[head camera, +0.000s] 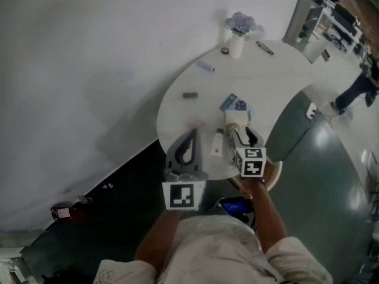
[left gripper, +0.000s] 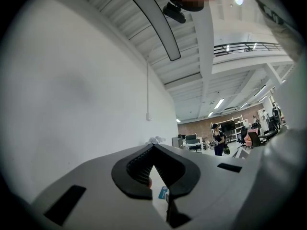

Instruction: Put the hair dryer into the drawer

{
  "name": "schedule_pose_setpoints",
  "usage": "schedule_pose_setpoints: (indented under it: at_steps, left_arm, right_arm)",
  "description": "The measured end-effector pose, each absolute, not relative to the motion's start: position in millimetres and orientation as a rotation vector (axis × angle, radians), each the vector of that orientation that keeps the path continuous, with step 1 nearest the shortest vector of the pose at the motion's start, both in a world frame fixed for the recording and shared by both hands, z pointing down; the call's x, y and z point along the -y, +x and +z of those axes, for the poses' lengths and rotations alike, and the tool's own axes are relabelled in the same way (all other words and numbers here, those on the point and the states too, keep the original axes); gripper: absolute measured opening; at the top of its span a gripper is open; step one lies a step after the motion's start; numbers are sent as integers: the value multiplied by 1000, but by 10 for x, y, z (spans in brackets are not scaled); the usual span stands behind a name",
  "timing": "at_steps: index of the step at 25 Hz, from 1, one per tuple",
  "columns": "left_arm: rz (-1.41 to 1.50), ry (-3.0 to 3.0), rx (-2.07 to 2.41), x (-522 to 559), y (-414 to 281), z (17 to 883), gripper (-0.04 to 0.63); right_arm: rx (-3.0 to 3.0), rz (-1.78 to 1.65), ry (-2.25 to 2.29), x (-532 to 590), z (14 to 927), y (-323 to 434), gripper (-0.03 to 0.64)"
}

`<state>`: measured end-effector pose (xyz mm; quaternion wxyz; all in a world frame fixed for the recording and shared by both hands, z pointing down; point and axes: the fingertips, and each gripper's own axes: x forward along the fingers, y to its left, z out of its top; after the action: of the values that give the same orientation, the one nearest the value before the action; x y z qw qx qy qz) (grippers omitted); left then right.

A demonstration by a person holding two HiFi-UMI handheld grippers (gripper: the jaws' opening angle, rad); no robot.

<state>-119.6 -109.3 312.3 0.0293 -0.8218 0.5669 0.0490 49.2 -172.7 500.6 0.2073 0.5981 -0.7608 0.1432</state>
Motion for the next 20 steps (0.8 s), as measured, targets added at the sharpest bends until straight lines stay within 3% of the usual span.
schedule_pose_setpoints:
  at_steps: [5,20]
  left_arm:
    - [147,-2524,-1759,1091,-1212,3129,2]
    - [110,-2510,-1783,1091,-1238,3189,2]
  right_arm:
    - [2080,494,1614,1805,5273,462,218]
    - [2024,671,1533,1929,5646,445,218]
